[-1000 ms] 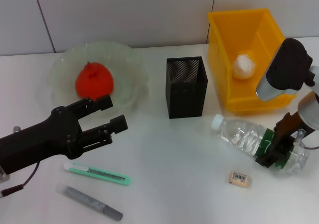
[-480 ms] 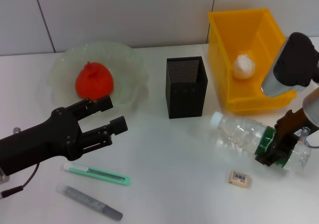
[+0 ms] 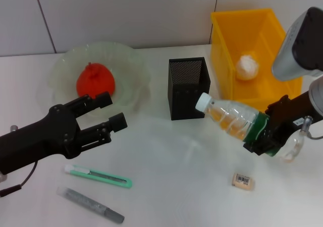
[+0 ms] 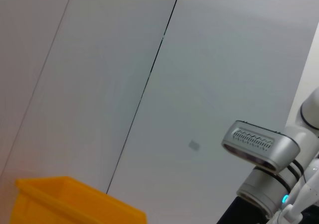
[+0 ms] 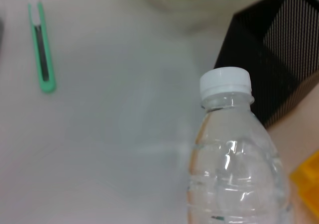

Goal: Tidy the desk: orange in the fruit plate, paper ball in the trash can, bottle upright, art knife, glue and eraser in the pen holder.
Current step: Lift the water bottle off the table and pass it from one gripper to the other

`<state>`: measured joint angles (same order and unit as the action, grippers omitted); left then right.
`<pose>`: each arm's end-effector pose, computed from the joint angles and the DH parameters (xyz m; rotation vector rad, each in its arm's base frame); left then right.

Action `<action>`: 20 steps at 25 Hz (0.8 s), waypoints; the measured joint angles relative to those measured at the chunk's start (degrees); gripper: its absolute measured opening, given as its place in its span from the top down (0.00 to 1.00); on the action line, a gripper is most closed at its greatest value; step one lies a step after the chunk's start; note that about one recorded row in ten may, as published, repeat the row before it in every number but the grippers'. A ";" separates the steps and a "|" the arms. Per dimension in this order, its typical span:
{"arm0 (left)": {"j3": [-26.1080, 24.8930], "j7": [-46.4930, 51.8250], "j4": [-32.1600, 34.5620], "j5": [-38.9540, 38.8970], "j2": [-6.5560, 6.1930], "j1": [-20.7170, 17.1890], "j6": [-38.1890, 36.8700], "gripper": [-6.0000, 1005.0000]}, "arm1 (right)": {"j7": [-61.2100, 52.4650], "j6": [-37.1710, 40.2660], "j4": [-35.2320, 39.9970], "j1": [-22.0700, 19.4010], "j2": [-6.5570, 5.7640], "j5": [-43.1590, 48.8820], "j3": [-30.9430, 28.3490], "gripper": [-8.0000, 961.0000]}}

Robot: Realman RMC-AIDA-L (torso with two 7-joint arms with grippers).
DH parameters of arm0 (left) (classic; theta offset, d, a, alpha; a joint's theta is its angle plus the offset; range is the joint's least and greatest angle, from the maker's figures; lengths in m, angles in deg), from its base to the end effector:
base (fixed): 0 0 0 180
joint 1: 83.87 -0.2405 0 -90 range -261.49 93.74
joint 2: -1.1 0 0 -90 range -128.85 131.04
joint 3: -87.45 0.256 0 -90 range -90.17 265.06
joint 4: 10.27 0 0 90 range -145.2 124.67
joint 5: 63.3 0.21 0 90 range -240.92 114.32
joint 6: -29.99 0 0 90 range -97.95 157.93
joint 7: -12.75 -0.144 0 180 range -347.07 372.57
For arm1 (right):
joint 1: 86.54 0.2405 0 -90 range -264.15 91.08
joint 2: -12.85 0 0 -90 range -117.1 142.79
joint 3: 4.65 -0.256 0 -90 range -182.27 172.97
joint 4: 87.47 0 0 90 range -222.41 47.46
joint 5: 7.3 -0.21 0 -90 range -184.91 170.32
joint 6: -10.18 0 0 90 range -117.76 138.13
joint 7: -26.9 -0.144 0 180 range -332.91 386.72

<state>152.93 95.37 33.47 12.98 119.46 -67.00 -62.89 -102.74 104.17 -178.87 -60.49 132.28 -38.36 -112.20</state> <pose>-0.2321 0.2877 0.0089 -2.6080 -0.6423 -1.2471 0.1938 0.3350 0.0484 -2.6167 0.6103 -0.4573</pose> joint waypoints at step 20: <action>-2.40 0.65 -0.65 -1.03 0.02 0.58 0.39 0.22 | 11.07 -14.95 -14.67 -12.44 0.10 -24.56 0.22 0.21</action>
<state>150.53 96.01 32.82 11.95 119.47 -66.42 -62.49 -91.67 89.22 -193.54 -72.93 132.37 -62.92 -111.98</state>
